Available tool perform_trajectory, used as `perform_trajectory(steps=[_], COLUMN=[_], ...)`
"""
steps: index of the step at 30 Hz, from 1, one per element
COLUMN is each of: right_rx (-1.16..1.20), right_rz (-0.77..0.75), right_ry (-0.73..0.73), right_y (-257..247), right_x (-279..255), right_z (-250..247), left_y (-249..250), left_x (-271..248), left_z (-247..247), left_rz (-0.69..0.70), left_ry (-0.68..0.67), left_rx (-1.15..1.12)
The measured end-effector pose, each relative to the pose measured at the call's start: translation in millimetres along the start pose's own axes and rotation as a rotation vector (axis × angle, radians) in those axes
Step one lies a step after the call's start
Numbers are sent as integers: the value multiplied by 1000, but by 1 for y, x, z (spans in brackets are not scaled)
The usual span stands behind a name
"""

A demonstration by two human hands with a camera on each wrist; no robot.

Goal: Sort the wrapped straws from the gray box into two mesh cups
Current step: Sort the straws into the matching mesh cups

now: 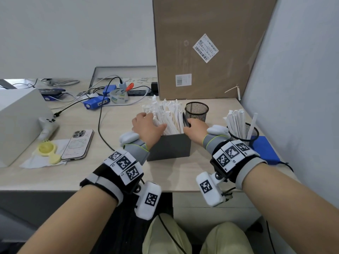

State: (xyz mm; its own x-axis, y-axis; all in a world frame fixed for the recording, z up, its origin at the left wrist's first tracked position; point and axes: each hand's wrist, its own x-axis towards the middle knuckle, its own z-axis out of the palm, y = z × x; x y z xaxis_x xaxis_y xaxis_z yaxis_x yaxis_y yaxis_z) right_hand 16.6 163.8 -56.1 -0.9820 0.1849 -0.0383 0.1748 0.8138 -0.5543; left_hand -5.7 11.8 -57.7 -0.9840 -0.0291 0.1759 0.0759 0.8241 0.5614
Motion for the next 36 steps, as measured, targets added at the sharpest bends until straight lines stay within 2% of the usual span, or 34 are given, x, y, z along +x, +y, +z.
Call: perform_trajectory(steps=[4,6,9,14,18,25,32,36], right_rx=[5,17,26,26,32,25,23,12], right_rz=[9,18,24,25,25,14,0,-5], right_ry=[-4,-2,2,-4,-4,4,-1,-2], right_y=[0,2,3,3,4,5,5,4], right_x=[2,3,4,6,8,8,4,3], right_z=[1,3,4,5,7,7,4,4], left_y=[12,17,19,15,10,9,5,5], left_x=[0,0,1,7,11,10,10,11], left_z=[8,11,13,9,4,3,-1,-1], left_rz=[36,69,98,20,22,8,-33,-47], left_ry=[66,38,-50,-93,-165,-198,-65,47], left_rx=[131,134,-22,-207,-254,-404,-712,-782])
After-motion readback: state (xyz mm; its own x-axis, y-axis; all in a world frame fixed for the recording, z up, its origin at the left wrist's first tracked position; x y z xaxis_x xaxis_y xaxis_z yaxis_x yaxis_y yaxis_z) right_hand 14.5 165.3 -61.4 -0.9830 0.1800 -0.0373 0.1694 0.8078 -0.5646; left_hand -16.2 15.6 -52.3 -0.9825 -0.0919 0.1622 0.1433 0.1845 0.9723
